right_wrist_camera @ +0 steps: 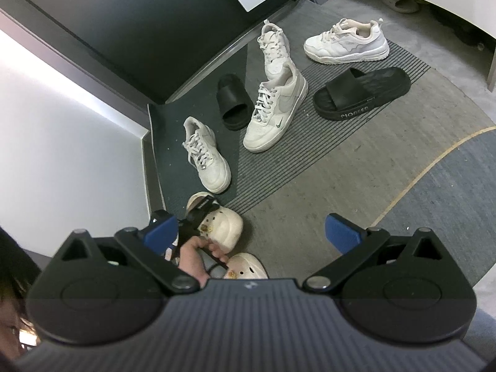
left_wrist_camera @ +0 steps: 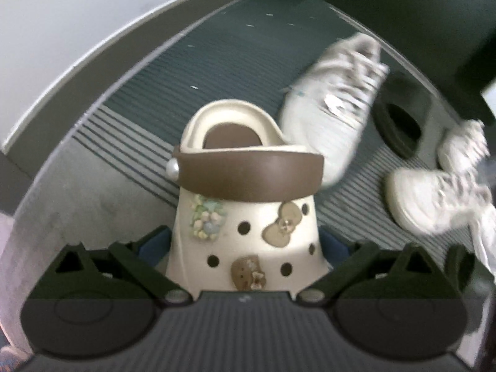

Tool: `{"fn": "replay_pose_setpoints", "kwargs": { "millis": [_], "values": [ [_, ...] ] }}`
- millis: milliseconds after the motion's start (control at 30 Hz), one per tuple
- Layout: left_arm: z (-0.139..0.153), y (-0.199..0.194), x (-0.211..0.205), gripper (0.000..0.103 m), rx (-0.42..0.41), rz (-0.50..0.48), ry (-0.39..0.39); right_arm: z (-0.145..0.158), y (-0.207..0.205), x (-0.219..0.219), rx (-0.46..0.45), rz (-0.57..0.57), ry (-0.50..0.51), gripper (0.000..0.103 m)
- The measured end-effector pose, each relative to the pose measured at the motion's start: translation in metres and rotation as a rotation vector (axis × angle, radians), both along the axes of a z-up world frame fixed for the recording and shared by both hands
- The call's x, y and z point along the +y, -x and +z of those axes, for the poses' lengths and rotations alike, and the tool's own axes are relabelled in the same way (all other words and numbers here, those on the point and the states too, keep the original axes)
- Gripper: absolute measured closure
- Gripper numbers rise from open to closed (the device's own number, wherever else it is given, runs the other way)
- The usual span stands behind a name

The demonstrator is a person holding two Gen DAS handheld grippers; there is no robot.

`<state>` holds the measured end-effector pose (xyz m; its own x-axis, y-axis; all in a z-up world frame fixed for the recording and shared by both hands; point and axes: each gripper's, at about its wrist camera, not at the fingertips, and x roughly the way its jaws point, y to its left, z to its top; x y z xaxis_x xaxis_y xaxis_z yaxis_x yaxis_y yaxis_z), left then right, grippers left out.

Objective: Organize scattered shoes
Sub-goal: 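Place the clog beside the charmed clog and open the left gripper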

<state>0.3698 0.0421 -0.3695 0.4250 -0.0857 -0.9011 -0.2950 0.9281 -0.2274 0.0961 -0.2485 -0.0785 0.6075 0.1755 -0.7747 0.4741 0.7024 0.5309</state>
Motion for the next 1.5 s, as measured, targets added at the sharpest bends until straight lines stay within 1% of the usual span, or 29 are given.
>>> {"fn": "replay_pose_setpoints", "kwargs": {
  "millis": [133,233,333,433,533,600,667,733,800,867,900,933,967,1000,1067,1233,1333,1400,1467,1500],
  "values": [
    [0.000,0.026,-0.021,0.003,0.022,-0.035,0.018,0.001,0.001,0.000,-0.006,0.001,-0.002,0.000],
    [0.001,0.049,-0.041,0.003,0.003,-0.103,-0.005,0.001,0.001,0.000,-0.007,0.005,-0.006,0.000],
    [-0.003,0.060,-0.055,0.003,0.032,-0.156,-0.002,0.001,0.002,-0.001,-0.008,0.006,-0.005,0.000],
    [-0.008,0.072,-0.073,0.003,0.057,-0.229,0.005,0.001,0.002,-0.003,-0.007,0.002,-0.005,0.000],
    [-0.015,0.083,-0.085,0.003,0.060,-0.291,-0.006,0.001,0.002,-0.004,-0.006,-0.002,-0.007,0.000],
    [-0.021,0.087,-0.090,0.003,0.071,-0.320,-0.020,0.001,0.002,-0.004,-0.007,0.000,-0.009,0.000],
    [-0.035,0.092,-0.093,0.001,0.077,-0.364,-0.043,0.001,0.002,-0.001,-0.010,0.001,-0.008,0.000],
    [-0.035,0.095,-0.094,0.001,0.059,-0.391,-0.062,0.003,0.003,-0.002,-0.017,0.002,-0.004,0.000],
    [-0.035,0.093,-0.094,0.002,0.079,-0.396,-0.062,0.004,0.004,-0.003,-0.021,-0.004,-0.003,0.000],
    [-0.028,0.091,-0.094,0.006,0.105,-0.418,-0.063,0.006,0.006,-0.006,-0.034,-0.012,-0.011,0.000],
    [-0.023,0.092,-0.094,0.006,0.108,-0.431,-0.062,0.008,0.007,-0.008,-0.042,-0.017,-0.017,0.000],
    [-0.013,0.095,-0.095,0.006,0.087,-0.463,-0.066,0.009,0.008,-0.009,-0.050,-0.022,-0.023,0.000],
    [-0.003,0.099,-0.097,0.006,0.067,-0.508,-0.069,0.010,0.009,-0.011,-0.058,-0.027,-0.030,0.000],
    [0.002,0.101,-0.098,0.006,0.062,-0.531,-0.067,0.011,0.011,-0.013,-0.065,-0.031,-0.035,0.000],
    [0.025,0.107,-0.100,0.006,0.059,-0.614,-0.074,0.013,0.018,-0.019,-0.086,-0.049,-0.061,0.000],
    [0.080,0.104,-0.095,0.005,0.064,-0.707,-0.031,0.020,0.031,-0.029,-0.135,-0.081,-0.115,0.000],
    [0.140,0.108,-0.089,0.002,0.035,-0.758,-0.053,0.023,0.039,-0.035,-0.161,-0.100,-0.142,0.000],
    [0.160,0.112,-0.091,0.002,0.000,-0.801,-0.069,0.025,0.042,-0.036,-0.172,-0.109,-0.149,0.000],
    [0.197,0.118,-0.085,0.002,-0.076,-0.855,-0.127,0.027,0.045,-0.037,-0.184,-0.118,-0.157,0.000],
    [0.213,0.121,-0.081,0.002,-0.101,-0.861,-0.147,0.028,0.047,-0.038,-0.190,-0.122,-0.161,0.000]
  ]
}}
